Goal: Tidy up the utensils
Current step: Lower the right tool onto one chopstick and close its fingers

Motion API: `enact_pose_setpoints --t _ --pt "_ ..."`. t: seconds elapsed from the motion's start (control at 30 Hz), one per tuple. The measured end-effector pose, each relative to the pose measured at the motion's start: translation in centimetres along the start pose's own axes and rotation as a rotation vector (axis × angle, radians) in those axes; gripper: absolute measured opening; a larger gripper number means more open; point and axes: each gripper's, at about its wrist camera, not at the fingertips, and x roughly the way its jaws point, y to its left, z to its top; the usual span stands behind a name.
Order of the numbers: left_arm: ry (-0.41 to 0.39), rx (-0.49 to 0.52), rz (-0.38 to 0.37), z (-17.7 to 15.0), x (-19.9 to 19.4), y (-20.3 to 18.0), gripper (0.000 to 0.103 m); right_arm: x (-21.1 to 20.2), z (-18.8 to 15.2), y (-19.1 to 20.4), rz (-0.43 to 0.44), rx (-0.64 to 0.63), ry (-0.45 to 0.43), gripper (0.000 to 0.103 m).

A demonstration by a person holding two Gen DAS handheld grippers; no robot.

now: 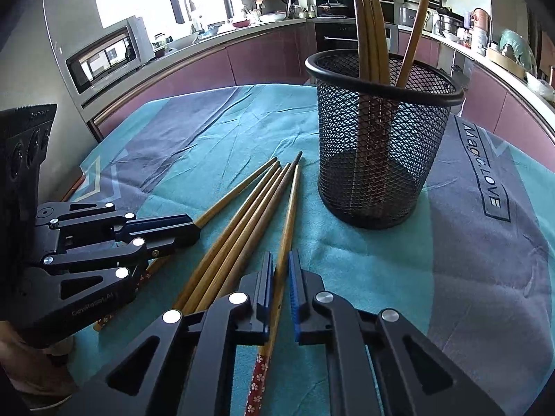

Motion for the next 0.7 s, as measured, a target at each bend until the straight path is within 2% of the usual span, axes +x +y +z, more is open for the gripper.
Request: enact_pose_setpoints --t 0.4,0.7 --pt "-0.004 -0.029 -0.024 0.14 -0.46 0.33 0.007 -0.85 -0.04 -0.23 0.034 0.007 -0.018 0.006" --pt "0.014 -0.021 -0.015 0.01 -0.05 0.37 0.008 -0.06 0.04 -0.17 0.015 -0.002 0.009 0.008"
